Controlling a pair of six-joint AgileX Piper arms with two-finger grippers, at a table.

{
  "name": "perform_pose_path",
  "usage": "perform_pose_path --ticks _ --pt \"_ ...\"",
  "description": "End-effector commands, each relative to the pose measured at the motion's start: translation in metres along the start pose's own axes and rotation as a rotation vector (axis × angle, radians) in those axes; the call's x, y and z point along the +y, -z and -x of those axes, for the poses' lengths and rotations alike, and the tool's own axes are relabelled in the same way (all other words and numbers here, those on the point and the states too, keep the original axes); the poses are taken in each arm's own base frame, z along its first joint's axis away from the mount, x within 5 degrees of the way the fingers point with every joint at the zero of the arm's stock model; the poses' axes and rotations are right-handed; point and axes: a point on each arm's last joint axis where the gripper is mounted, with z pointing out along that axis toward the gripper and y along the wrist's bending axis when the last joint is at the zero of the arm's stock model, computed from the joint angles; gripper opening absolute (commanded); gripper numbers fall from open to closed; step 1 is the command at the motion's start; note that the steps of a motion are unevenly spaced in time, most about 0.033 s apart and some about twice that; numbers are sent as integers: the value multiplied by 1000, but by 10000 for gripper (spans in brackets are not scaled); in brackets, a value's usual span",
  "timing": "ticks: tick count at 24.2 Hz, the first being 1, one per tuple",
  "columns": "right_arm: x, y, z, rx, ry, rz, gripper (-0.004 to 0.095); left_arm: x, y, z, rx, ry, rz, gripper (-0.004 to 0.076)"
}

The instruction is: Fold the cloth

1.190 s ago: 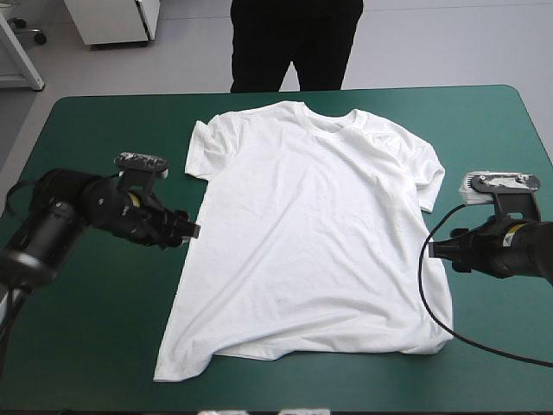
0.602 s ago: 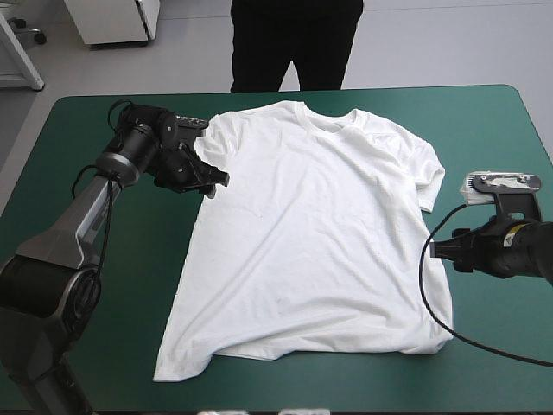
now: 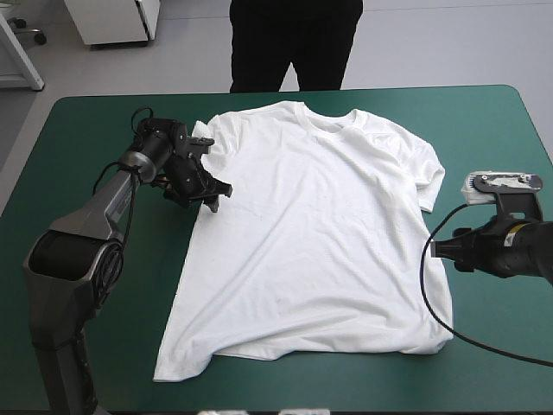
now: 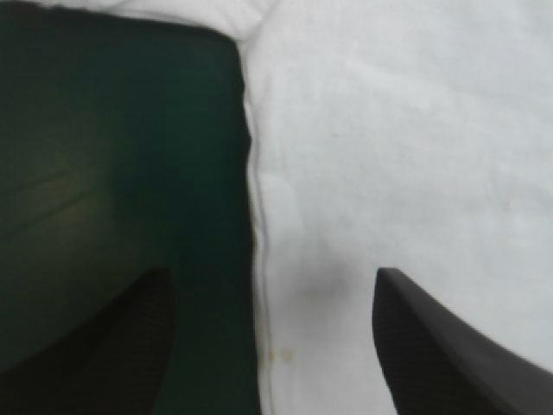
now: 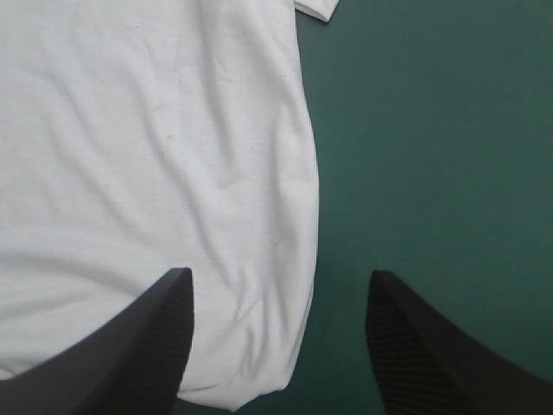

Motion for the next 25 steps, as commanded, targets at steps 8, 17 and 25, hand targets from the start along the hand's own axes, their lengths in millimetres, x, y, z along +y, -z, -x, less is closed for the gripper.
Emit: perform_pose_path --ticks 8,17,25 --pt "-2 7 8 -57 -4 -22 500 -18 -1 10 -62 -31 -65 -7" --pt "0 -14 17 10 -3 -28 458 -28 -1 10 -60 -53 -101 -9" --pt "4 -27 43 -34 14 -26 489 -28 -1 10 -60 -54 -97 -9"
